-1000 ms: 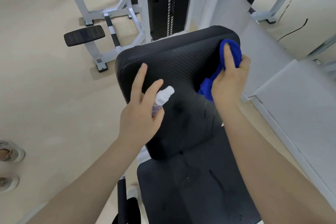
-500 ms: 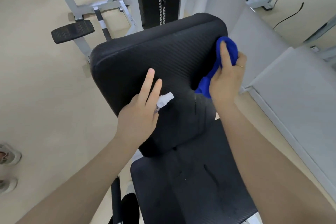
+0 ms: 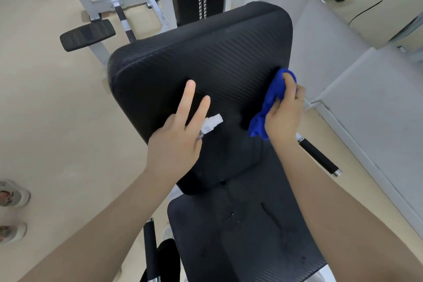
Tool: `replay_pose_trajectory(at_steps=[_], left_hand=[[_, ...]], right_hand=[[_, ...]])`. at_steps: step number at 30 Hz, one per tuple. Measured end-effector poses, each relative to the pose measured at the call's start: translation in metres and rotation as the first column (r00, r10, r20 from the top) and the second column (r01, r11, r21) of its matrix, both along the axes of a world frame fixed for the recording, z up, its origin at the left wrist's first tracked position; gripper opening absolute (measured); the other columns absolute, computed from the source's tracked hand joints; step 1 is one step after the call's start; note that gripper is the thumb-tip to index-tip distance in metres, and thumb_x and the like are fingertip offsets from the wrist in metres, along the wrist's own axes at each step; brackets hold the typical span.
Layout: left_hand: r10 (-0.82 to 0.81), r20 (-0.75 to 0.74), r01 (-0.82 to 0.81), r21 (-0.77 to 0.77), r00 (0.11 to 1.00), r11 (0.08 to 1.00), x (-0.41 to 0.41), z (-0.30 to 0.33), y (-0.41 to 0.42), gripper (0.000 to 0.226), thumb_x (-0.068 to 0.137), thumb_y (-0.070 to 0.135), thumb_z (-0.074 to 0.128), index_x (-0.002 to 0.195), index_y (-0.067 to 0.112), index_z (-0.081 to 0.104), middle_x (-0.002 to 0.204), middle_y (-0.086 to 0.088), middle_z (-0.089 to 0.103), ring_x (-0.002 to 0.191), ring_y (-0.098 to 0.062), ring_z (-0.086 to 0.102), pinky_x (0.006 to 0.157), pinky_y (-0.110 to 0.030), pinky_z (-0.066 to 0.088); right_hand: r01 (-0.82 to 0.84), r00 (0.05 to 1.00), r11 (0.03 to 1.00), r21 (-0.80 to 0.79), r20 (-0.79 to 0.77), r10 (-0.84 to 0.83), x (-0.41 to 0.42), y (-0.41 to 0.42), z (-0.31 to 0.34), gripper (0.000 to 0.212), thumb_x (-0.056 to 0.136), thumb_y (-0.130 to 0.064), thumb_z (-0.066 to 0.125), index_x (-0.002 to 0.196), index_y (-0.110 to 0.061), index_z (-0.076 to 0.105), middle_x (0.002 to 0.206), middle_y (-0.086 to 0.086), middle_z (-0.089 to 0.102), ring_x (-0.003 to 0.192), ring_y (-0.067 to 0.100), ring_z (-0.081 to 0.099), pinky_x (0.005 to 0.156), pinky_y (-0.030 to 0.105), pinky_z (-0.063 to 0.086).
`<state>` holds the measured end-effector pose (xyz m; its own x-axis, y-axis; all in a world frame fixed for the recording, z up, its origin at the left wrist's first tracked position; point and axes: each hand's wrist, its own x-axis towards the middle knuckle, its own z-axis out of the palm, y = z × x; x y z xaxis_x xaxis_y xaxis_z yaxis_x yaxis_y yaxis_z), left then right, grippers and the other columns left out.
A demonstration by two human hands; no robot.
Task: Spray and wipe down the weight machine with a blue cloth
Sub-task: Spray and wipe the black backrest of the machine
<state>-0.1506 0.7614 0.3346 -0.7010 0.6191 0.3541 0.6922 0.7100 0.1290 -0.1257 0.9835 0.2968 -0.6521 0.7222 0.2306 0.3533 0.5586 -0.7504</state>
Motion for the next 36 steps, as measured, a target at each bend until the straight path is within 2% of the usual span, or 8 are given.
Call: replay_pose_trajectory(at_steps=[3,8,11,15,18,24,31,36], left_hand=[[-0.019,-0.004,0.019,0.004,1.0,1.0,0.0,-0.003,-0.001,0.055,0.081,0.013,0.039,0.136,0.015,0.045,0.15,-0.008,0.018,0.057,-0.013,0.032,0.04,-0.022,0.026],[-0.043,0.006,0.043,0.043,0.999,0.998,0.001,-0.001,-0.004,0.053,0.082,0.014,0.037,0.134,0.013,0.048,0.15,-0.012,0.023,0.055,-0.013,0.036,0.04,-0.022,0.027],[-0.077,0.011,0.076,0.061,0.997,0.995,0.0,-0.002,-0.006,0.053,0.082,0.011,0.036,0.134,0.014,0.046,0.15,-0.013,0.025,0.054,-0.017,0.046,0.037,-0.024,0.033],[-0.104,0.017,0.102,0.081,0.994,0.991,-0.001,-0.006,-0.008,0.054,0.082,0.009,0.037,0.135,0.015,0.042,0.15,-0.012,0.018,0.056,-0.017,0.047,0.037,-0.027,0.036],[-0.11,0.022,0.107,0.101,0.994,0.989,-0.001,-0.006,-0.009,0.054,0.081,0.008,0.039,0.134,0.013,0.045,0.15,-0.014,0.022,0.056,-0.017,0.046,0.038,-0.026,0.038],[-0.13,0.068,0.114,0.196,0.989,0.974,0.002,0.0,-0.015,0.051,0.078,0.008,0.042,0.128,0.01,0.05,0.148,-0.014,0.029,0.064,-0.012,0.053,0.047,-0.018,0.031],[-0.081,0.21,0.035,0.211,0.974,0.977,0.009,-0.01,-0.06,0.02,0.072,0.022,0.04,0.092,0.025,0.044,0.081,0.006,0.053,0.064,-0.013,0.036,0.039,-0.022,0.033],[0.083,0.346,-0.179,0.254,0.935,0.951,0.007,-0.019,-0.085,0.016,0.074,0.021,0.044,0.087,0.031,0.041,0.081,0.012,0.047,0.065,-0.011,0.041,0.051,-0.014,0.031]], right_hand=[[0.052,0.999,0.999,-0.013,0.01,-0.052,0.003,-0.017,-0.003,0.06,0.086,0.009,0.039,0.142,-0.015,0.037,0.117,0.008,0.042,0.092,0.012,0.04,0.084,0.021,0.035],[-0.19,0.98,0.973,0.128,0.089,0.18,0.027,-0.056,-0.023,0.072,0.084,0.01,0.044,0.144,-0.026,0.032,0.124,0.011,0.04,0.101,0.023,0.049,0.09,0.032,0.045],[-0.051,0.996,0.998,-0.047,0.064,0.054,0.017,-0.023,-0.009,0.059,0.09,0.002,0.04,0.14,-0.03,0.039,0.117,0.005,0.041,0.104,0.019,0.045,0.089,0.011,0.032],[0.112,0.993,0.991,-0.072,0.046,-0.109,0.005,0.0,-0.005,0.066,0.088,0.008,0.034,0.145,-0.025,0.03,0.11,0.003,0.035,0.09,0.02,0.046,0.091,0.028,0.039],[0.112,0.993,0.991,-0.077,0.044,-0.109,0.007,-0.017,-0.014,0.068,0.088,0.009,0.034,0.146,-0.024,0.027,0.106,0.0,0.031,0.091,0.014,0.04,0.086,0.016,0.03],[-0.335,0.936,0.916,0.22,0.186,0.298,0.044,-0.081,-0.049,0.084,0.069,0.015,0.052,0.142,-0.022,0.036,0.123,0.02,0.044,0.099,0.037,0.053,0.086,0.042,0.049],[0.11,0.994,0.992,-0.065,-0.02,-0.111,0.006,-0.052,-0.015,0.069,0.086,0.009,0.036,0.145,-0.026,0.031,0.118,0.008,0.04,0.094,0.017,0.046,0.083,0.015,0.031],[-0.17,0.984,0.964,0.206,-0.024,0.179,0.025,-0.144,-0.032,0.072,0.069,0.012,0.046,0.136,-0.015,0.045,0.113,0.024,0.049,0.091,0.038,0.055,0.085,0.036,0.047]])
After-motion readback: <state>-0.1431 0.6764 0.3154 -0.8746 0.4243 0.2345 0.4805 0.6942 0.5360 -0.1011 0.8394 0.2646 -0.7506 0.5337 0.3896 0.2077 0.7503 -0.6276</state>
